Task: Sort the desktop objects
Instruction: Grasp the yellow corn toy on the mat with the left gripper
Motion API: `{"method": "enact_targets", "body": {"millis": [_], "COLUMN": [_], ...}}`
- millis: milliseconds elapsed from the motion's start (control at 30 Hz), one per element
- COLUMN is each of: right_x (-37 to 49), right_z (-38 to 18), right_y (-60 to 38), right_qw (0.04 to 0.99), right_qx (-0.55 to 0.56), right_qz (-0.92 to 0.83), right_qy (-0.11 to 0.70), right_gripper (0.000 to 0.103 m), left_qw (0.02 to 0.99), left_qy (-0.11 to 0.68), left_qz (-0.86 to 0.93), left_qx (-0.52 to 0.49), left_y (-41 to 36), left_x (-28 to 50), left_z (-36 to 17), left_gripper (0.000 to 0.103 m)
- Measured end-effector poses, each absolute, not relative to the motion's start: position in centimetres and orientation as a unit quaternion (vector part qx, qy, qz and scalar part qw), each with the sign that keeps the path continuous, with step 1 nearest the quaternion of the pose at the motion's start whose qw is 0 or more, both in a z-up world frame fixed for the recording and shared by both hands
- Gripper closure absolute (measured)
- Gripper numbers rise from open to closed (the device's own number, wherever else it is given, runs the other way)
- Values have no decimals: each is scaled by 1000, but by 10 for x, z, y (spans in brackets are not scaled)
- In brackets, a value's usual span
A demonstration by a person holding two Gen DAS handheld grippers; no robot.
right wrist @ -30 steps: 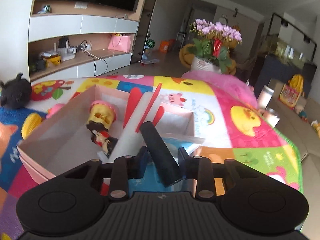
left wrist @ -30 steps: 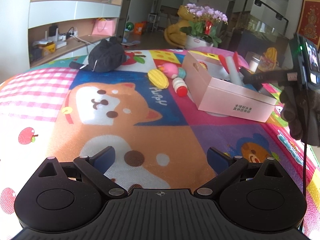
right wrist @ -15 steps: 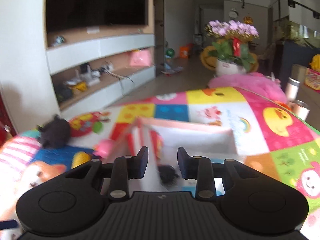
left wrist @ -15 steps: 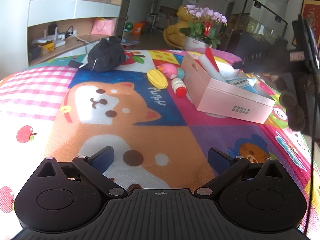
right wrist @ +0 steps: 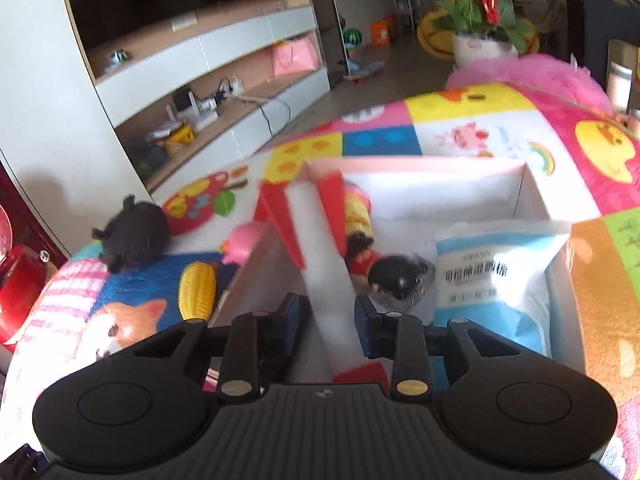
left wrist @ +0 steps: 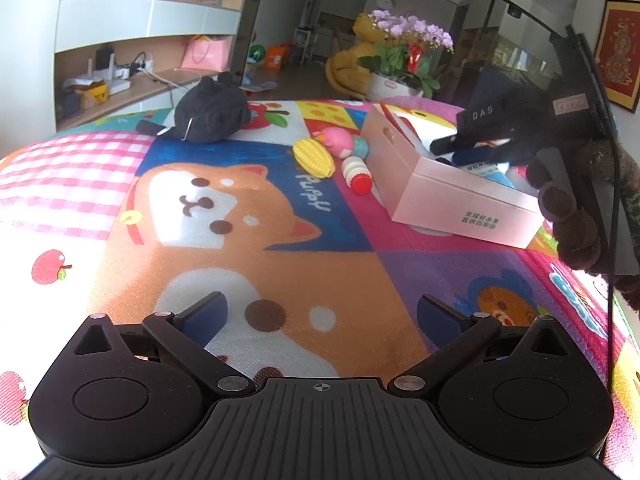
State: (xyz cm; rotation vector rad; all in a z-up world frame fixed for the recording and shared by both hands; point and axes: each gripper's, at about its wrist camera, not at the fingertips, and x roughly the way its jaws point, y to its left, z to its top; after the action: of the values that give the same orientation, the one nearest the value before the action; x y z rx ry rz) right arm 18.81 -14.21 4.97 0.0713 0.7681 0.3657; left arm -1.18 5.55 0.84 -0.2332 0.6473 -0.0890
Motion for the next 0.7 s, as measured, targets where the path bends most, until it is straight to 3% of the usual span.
{"method": "enact_targets", "body": {"millis": [200,433,467,500,533,633,700], "right_x": [154,139,134,126,119,88,66], "right_z": [80,89,90,92,94,93,86], "right_y": [-110,-71,-71,-73,-77,-101,-119], "right_qw": [945,931,932,933,934,939,941], "right_qx": [-64,-77,-81,-82,-79,-71,-75], "right_qz": [173,226,227,230,233,236,230], "right_qy": [271,276,271,265,258,241,239], "right_gripper": [71,71,71,71,71,70,65], "left_qw": [940,950,955,959,960,956,951], "left_qy": [317,297,284,277,276,283,298], "left_qz": [-44,-40,-39,-40,-39,-49,-51], "left_qx": [-115,-89,-70,-51,-38,-51,-69], "left_y": [56,60,59,57,55,57,58], "left_x": [-12,3,9,18,29,67,96], "left_z": [8,22,28,32,35,38,34], "left_gripper": [0,1,11,32,37,31,33]}}
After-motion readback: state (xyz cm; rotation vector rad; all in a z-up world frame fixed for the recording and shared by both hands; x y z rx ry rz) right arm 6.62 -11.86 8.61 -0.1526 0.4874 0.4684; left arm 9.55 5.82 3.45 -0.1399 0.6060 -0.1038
